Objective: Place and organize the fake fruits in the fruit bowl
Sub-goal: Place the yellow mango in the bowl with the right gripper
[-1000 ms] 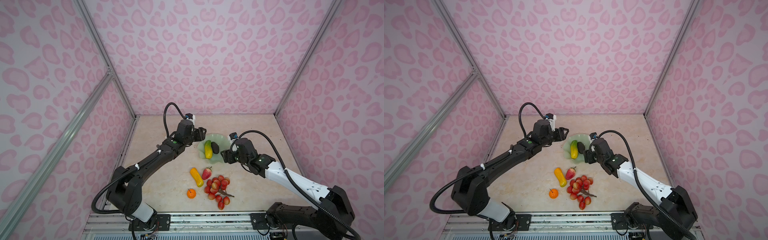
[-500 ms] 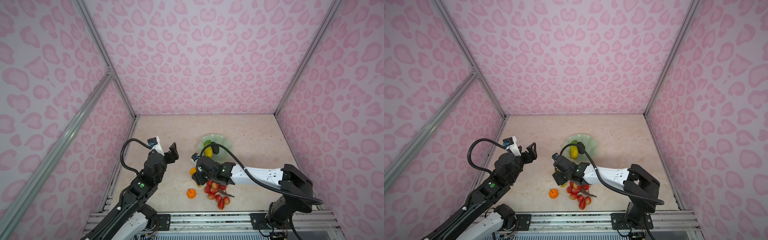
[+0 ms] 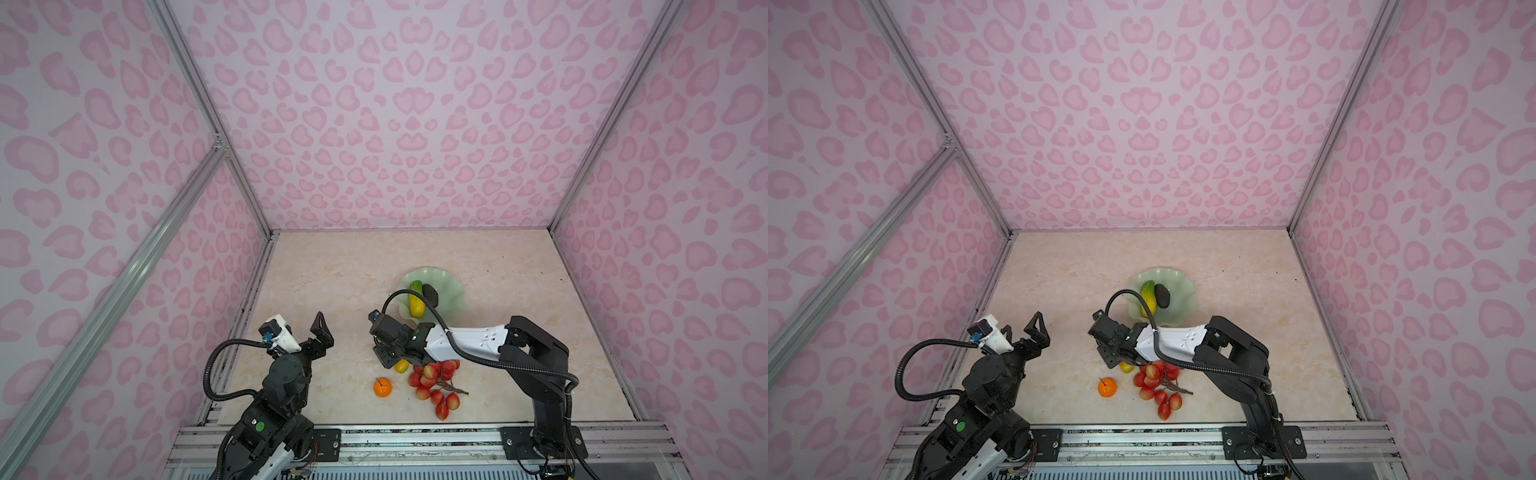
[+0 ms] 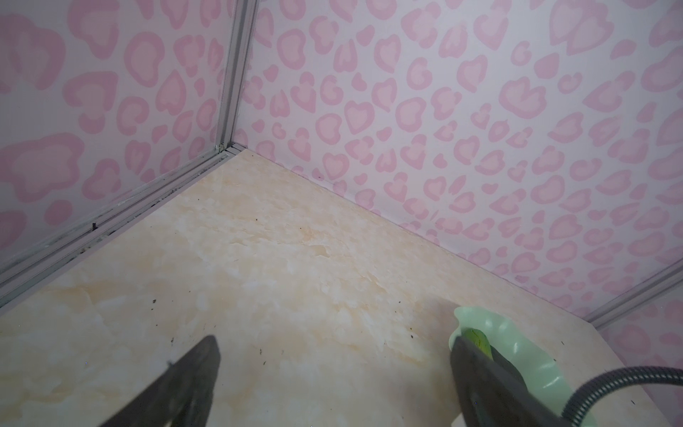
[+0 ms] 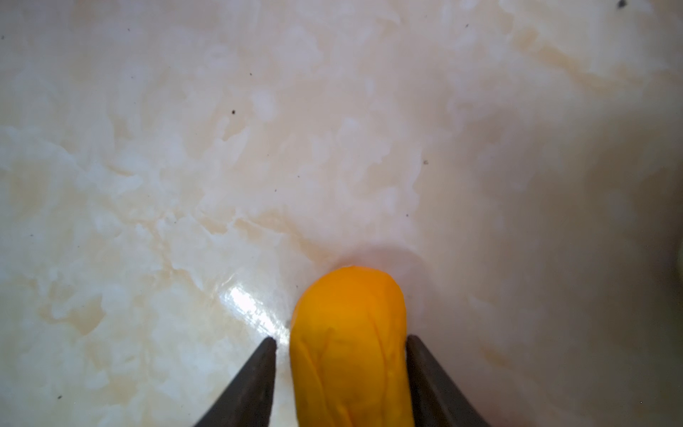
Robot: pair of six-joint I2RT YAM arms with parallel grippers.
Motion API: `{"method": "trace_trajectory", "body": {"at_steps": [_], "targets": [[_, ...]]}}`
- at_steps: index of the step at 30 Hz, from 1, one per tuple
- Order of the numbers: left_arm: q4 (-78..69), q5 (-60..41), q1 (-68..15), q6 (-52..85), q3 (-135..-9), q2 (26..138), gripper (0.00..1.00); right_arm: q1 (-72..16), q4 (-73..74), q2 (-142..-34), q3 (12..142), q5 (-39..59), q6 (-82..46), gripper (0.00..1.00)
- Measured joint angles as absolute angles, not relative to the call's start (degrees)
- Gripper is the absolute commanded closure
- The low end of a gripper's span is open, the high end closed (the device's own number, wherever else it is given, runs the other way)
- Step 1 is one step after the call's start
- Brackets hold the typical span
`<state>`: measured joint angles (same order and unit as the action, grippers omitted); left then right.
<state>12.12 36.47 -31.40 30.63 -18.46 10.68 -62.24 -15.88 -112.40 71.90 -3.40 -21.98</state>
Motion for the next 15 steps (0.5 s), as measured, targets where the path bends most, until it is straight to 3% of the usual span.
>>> {"method": "trace_trajectory", "body": {"at_steps": [5,15], "targets": [[12.32,36.32,-31.4,31.0,-18.52,11.64,0.0,-61.3,-15.66,-110.06,71.11,-1.39,-21.89,0.79],[11.99,32.36,-31.4,30.96,-20.97,19.88,0.03,-45.69,-11.86,-94.43,66.0,0.47,-21.85,0.79]]}}
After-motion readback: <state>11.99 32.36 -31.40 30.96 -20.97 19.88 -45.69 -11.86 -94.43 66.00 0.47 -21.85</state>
